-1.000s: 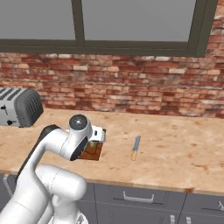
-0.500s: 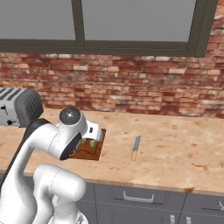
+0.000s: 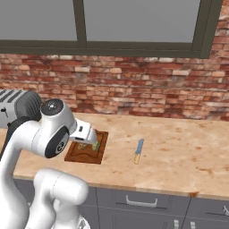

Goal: Retrieve the sausage and cheese from the fridge and place them on the cutting board on the counter.

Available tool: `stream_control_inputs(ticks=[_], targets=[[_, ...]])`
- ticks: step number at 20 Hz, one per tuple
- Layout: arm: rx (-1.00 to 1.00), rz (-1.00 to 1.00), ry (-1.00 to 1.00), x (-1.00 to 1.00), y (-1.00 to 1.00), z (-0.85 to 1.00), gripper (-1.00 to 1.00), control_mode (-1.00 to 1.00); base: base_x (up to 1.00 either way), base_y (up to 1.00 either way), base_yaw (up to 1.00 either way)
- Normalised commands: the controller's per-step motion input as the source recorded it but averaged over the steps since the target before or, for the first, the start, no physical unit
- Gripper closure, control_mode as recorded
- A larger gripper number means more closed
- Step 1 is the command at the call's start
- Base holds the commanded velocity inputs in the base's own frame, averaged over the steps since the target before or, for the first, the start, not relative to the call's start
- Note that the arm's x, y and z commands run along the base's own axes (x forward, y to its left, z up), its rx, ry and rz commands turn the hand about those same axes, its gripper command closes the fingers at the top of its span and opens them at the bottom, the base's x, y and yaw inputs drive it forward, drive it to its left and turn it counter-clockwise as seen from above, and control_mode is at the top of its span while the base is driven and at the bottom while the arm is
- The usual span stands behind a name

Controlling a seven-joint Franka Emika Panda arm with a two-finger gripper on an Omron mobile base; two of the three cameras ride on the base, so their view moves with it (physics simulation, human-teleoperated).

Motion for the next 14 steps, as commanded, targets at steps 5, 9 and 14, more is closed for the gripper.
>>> stream_control_inputs(ticks=[5, 9, 14], targets=[[0.0, 0.0, 0.0, 0.0, 0.0, 0.0, -1.0, -1.0, 0.0, 0.0, 0.0], [0.0, 0.0, 0.0, 0.0, 0.0, 0.0, -1.0, 1.0, 0.0, 0.0, 0.0], [0.0, 0.0, 0.0, 0.0, 0.0, 0.0, -1.0, 1.0, 0.0, 0.0, 0.0]])
